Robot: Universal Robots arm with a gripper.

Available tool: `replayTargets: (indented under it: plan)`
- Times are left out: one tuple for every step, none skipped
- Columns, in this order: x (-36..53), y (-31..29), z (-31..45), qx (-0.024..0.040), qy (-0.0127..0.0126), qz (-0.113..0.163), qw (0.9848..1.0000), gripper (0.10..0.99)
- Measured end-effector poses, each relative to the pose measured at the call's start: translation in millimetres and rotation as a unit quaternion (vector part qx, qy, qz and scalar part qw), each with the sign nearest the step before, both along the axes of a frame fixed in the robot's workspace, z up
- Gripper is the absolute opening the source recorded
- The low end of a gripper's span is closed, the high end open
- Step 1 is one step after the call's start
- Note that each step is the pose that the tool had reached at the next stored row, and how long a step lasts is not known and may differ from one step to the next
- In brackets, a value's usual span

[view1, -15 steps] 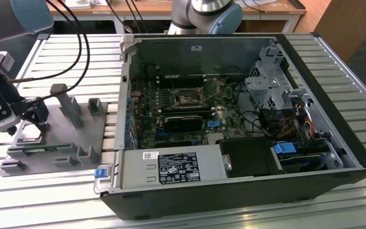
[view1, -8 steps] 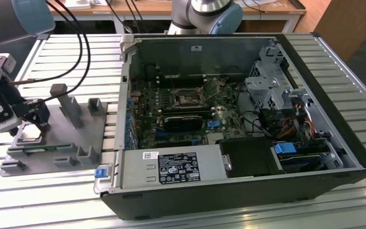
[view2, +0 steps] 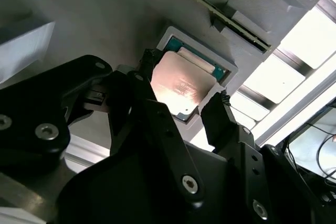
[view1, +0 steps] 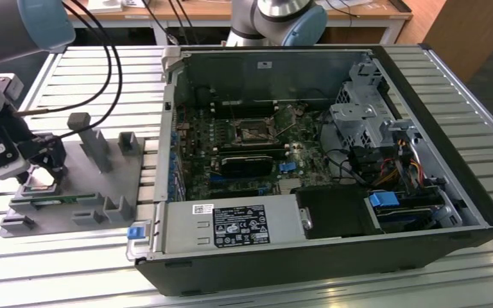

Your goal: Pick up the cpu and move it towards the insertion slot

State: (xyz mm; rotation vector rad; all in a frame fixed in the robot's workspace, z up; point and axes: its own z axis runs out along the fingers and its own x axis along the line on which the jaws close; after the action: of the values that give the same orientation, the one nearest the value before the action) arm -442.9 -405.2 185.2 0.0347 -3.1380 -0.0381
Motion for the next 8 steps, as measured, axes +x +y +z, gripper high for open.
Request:
replayTargets:
  plan:
    - [0.0, 0.0, -0.6, 0.0, 0.0, -0.001, 1.0, 0.639]
    - [0.0, 0.0, -1.2, 0.0, 0.0, -0.001, 1.0, 0.639]
    - [0.0, 0.0, -1.7, 0.0, 0.0001, -0.002, 1.0, 0.639]
    - [0.0, 0.0, -2.1, 0.0, 0.0001, -0.003, 1.0, 0.639]
    - [0.0, 0.0, -2.3, -0.0001, 0.0001, -0.004, 1.0, 0.639]
    - [0.0, 0.0, -2.5, -0.0001, 0.0001, -0.004, 1.0, 0.639]
    - [0.0, 0.0, -2.6, -0.0001, 0.0001, -0.004, 1.0, 0.639]
    - [0.0, 0.0, -2.6, -0.0001, 0.0001, -0.004, 1.0, 0.639]
